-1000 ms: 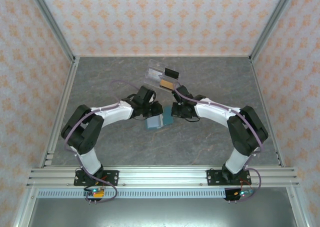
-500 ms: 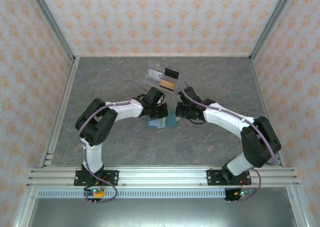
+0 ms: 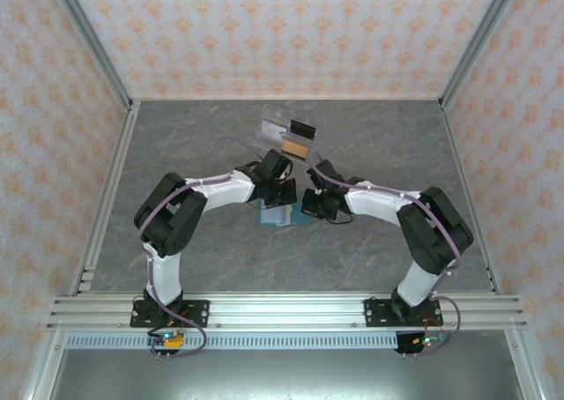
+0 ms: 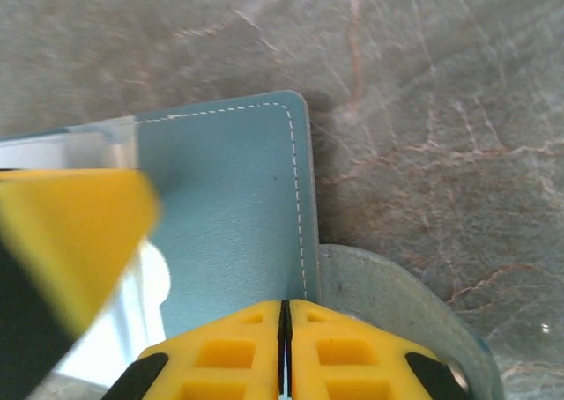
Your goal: Take the credit cards out of the card holder
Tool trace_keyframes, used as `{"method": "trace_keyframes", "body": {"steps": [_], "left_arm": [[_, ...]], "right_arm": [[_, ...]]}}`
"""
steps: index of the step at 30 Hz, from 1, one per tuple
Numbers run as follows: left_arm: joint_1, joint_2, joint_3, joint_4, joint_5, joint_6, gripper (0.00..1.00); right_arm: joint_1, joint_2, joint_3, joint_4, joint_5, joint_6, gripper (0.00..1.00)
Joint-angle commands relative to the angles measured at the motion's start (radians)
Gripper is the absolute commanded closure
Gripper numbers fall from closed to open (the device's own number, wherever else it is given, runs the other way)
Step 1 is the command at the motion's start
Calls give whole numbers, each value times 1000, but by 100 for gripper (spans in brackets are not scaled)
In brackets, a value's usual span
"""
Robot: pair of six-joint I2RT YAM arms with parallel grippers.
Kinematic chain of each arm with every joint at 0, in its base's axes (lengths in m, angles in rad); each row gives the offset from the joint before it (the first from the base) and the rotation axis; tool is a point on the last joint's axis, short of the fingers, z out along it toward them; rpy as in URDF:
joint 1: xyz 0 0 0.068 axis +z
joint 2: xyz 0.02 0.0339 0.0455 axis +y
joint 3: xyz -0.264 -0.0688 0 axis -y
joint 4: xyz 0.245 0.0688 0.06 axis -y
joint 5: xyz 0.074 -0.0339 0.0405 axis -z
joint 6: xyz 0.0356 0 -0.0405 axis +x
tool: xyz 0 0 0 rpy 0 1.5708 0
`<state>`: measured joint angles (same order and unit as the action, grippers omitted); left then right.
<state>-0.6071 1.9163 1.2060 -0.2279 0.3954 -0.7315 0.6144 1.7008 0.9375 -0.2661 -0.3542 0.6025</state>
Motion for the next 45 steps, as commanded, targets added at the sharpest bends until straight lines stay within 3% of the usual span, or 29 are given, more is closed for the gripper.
{"method": "trace_keyframes", "body": {"steps": [1,8,14,25,33,45], "left_arm": [[13,-98,20,-124,-116,11,92],[56,-191,-61,-206,-197,1,64],[65,-182,-85,-235,-149,9,53],[65,-117,-57,-252,-126,39,53],[63,-108,-55,-240,-109,44,66],[63,-80,-43,-236,-72,55,59]], "right_arm": [[-4,20,-20,24,13,38,89],[-5,43,-19,15,33,35,89],[-5,55,-8,-7,52,21,89],[-5,72,-3,-12,50,19,89],[-5,80,3,-11,41,22,89],[-4,91,7,-15,38,21,89]]}}
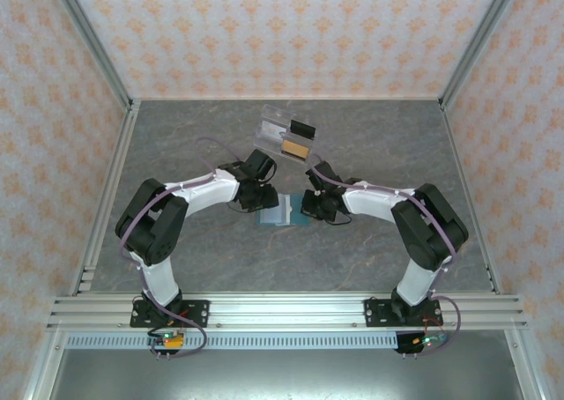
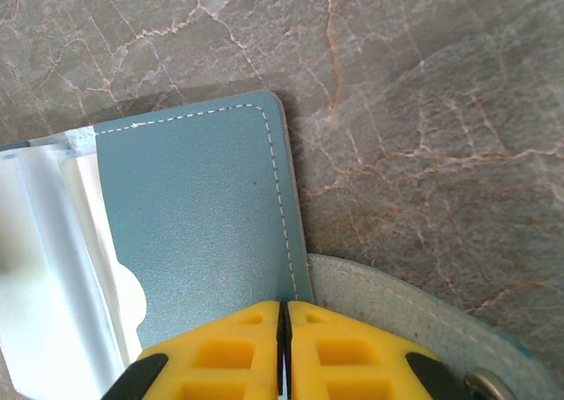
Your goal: Take the credit cards out of the card holder
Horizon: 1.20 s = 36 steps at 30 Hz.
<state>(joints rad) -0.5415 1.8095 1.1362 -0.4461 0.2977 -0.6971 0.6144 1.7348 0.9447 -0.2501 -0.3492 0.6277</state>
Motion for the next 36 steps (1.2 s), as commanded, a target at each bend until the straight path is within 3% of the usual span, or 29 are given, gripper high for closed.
{"method": "trace_keyframes", "body": {"steps": [1,17,27,36], "left_arm": [[-2,30,28,-14,38,19,59],[5,59,20,130,247,-29,59],[5,38,17,195,322,-39,66],[3,46,6,289,395,-80,62]], "right_arm": [[-5,57,1,-31,32,-4,89],[-5,51,3,-26,32,-1,89],[-6,14,-17,-3,39,-2,89],[-8,-95,-63,24,104,-3,88]]}}
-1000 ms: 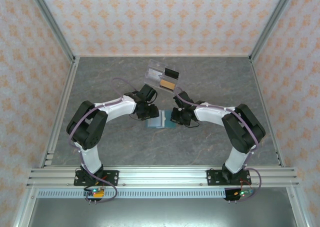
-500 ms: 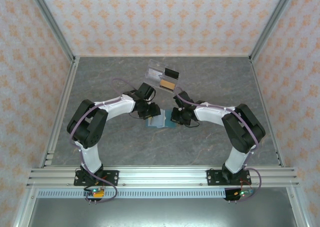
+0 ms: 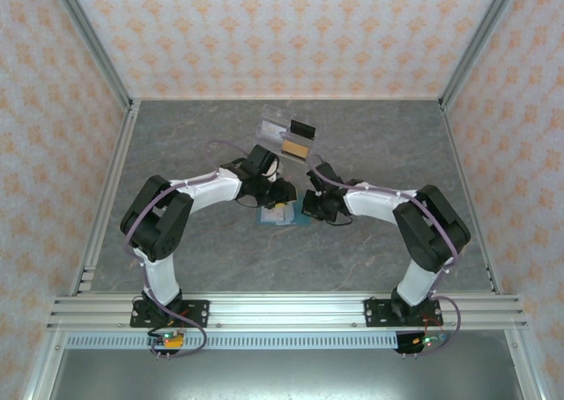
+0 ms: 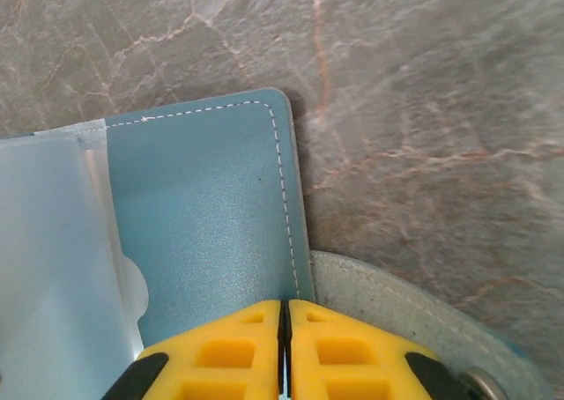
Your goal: Take the credit cards out of the card holder
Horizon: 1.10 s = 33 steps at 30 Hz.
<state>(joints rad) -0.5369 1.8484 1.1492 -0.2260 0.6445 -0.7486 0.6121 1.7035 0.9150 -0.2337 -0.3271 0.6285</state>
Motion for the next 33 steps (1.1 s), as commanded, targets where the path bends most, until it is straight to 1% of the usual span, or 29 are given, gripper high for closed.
{"method": "trace_keyframes", "body": {"steps": [1,5,9,10,13,19,21,25,26,29,33], "left_arm": [[-2,10,-6,81,55,-36,60],[-8,40,16,120,82,-55,56],[-16,55,52,156,105,-75,54],[-17,88,62,157,108,-77,54],[-24,110,88,162,111,-79,54],[-23,125,110,159,104,-81,57],[-19,112,113,152,100,-77,59],[1,68,109,140,84,-68,59],[9,23,108,127,74,-62,59],[35,-34,87,71,22,-38,56],[90,-109,18,13,-57,-28,50]], "right_arm": [[-6,-85,-40,10,93,-4,87],[-7,-160,-73,25,142,-11,84],[-8,-221,-104,59,147,-19,83],[-7,-231,-112,69,144,-22,83],[-8,-257,-130,103,112,-40,82],[-5,-236,-131,157,-20,-78,76],[2,-224,-133,172,-43,-82,72],[26,-192,-113,171,-69,-94,66],[32,-182,-108,169,-71,-95,65],[48,-148,-74,140,-67,-104,60],[68,-93,-19,97,-56,-111,55]]}}
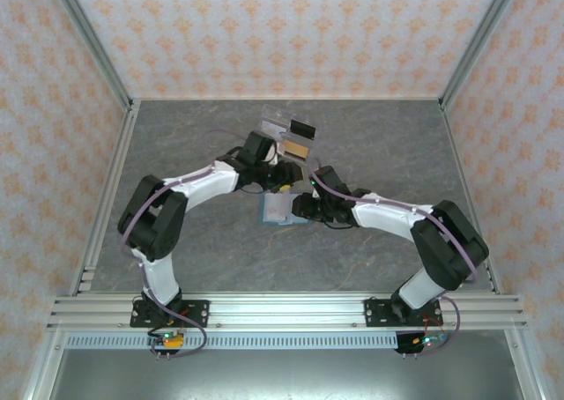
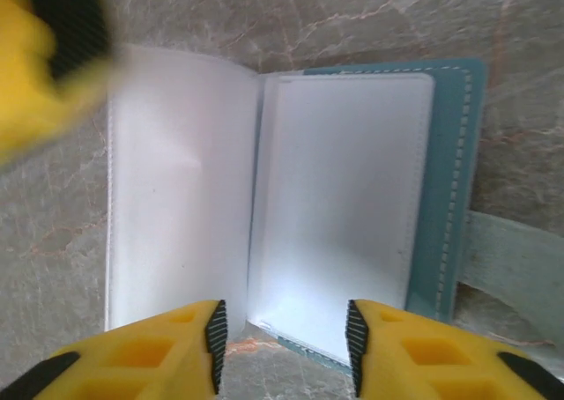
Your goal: Take the credit cards out of the card holder
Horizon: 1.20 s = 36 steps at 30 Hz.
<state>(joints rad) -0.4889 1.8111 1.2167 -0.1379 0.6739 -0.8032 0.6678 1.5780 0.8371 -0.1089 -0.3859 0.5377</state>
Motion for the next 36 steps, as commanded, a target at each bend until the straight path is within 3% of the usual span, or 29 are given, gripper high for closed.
{"method": "trace_keyframes", "body": {"steps": [1,7,16,25,31,36], "left_arm": [[58,-87,-70,-85,-102,26,50],[90,-126,-149,-146,-164,35,46],[87,-97,-210,-132,-141,24,45],[64,-36,-184,-97,-78,29,54],[60,-32,-178,-104,-81,36,62],[60,-59,-171,-156,-131,61,63]], "right_arm": [[13,47,72,-37,5,-21,54],[32,132,166,-107,27,-23,48],[35,222,247,-210,125,23,35],[35,274,284,-271,160,21,39],[35,312,304,-313,186,19,46],[35,332,307,-331,207,21,49]]}}
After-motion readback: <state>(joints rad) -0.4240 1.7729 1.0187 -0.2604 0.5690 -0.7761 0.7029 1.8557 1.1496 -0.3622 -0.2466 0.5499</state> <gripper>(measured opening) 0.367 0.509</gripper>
